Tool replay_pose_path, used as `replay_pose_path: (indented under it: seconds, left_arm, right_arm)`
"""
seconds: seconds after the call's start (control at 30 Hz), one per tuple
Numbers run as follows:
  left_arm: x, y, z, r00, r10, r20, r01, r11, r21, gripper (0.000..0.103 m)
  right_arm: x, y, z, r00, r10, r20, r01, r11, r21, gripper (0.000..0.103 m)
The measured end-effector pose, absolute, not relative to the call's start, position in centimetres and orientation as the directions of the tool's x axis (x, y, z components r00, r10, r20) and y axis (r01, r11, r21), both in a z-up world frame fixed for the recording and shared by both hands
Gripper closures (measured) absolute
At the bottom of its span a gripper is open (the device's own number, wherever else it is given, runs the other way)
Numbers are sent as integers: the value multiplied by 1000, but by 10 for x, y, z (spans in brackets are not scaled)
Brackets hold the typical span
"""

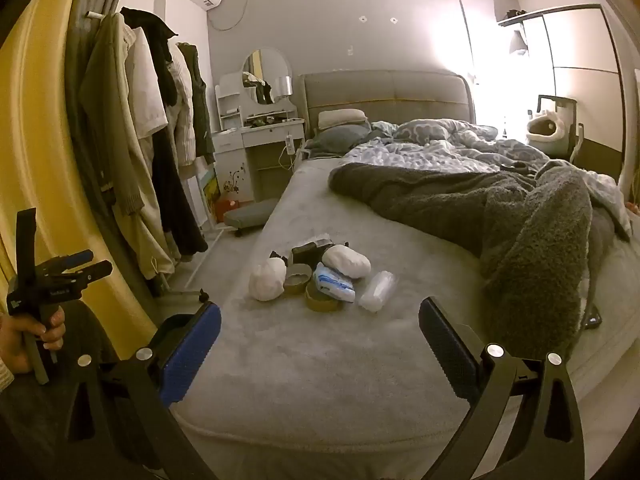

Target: Collect trash

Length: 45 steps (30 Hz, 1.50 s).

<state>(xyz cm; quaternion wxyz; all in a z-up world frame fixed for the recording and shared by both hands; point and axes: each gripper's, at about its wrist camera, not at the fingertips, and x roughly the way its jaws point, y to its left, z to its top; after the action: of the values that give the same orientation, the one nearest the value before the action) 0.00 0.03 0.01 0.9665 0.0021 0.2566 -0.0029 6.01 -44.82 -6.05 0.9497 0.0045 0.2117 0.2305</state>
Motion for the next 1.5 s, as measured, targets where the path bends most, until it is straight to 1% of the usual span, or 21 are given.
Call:
replay_pose_path:
  seconds: [1.5]
  left_arm:
    - [0, 1, 0, 868, -7, -497, 6, 1000, -4, 3]
  right_arm:
    - [61, -447, -62, 799, 443, -406, -436, 893, 115, 3]
